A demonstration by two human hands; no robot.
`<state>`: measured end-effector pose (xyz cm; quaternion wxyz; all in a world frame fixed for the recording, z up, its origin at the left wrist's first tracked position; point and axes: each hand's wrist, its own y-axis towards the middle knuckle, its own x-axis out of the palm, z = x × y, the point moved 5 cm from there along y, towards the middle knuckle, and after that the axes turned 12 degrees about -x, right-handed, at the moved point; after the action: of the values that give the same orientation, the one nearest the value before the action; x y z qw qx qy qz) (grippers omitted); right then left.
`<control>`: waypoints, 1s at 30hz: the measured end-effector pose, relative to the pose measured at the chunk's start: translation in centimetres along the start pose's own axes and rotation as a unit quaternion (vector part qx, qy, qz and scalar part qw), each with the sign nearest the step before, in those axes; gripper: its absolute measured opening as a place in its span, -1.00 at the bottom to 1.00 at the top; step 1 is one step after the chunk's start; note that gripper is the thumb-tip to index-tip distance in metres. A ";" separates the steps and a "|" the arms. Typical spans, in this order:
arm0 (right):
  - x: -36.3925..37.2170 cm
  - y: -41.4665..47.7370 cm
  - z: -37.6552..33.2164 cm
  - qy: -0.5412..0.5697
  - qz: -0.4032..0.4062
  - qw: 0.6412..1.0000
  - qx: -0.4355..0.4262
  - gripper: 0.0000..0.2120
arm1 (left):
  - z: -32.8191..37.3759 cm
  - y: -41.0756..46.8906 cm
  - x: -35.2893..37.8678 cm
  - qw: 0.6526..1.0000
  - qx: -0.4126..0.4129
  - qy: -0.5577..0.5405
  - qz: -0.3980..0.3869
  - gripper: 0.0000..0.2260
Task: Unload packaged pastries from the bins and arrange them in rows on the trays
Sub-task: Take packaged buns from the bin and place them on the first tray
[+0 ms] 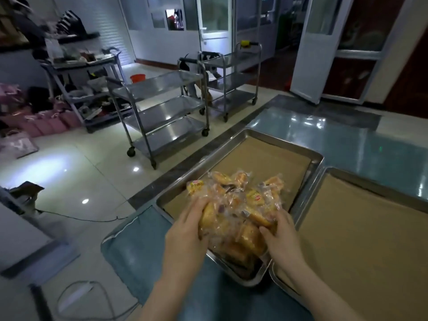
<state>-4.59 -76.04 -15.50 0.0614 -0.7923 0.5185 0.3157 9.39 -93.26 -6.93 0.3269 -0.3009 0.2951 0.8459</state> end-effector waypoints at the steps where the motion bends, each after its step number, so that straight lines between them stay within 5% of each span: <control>1: 0.9 0.7 0.7 -0.016 0.006 1.000 0.015 -0.81 | -1.3 1.1 0.2 0.999 -0.026 -0.020 0.013 -0.31; 5: 4.0 2.1 2.4 -0.048 0.035 0.997 0.040 -0.55 | -4.8 6.3 2.4 0.996 -0.049 -0.075 0.028 -0.38; 9: 7.0 1.6 2.9 -0.103 0.011 0.990 0.100 -0.29 | -6.4 10.6 5.3 0.996 -0.011 -0.070 -0.052 -0.38; 13: 8.9 1.8 2.7 -0.211 -0.048 0.967 0.135 -0.28 | -8.1 11.6 8.9 0.983 0.091 0.046 -0.152 -0.34; 19: 10.1 -1.3 0.7 -0.357 0.017 0.927 0.111 -0.32 | -9.4 9.2 11.8 0.966 0.075 0.138 -0.205 -0.24; 30: 9.2 1.6 2.1 -0.310 -0.073 0.935 0.154 -0.41 | -8.2 12.0 13.5 0.911 0.197 0.163 -0.325 -0.17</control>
<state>-4.48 -83.04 -21.97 0.3630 -0.6718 0.4565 0.4566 -4.93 -101.24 -18.09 0.5835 -0.4433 0.3906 0.5572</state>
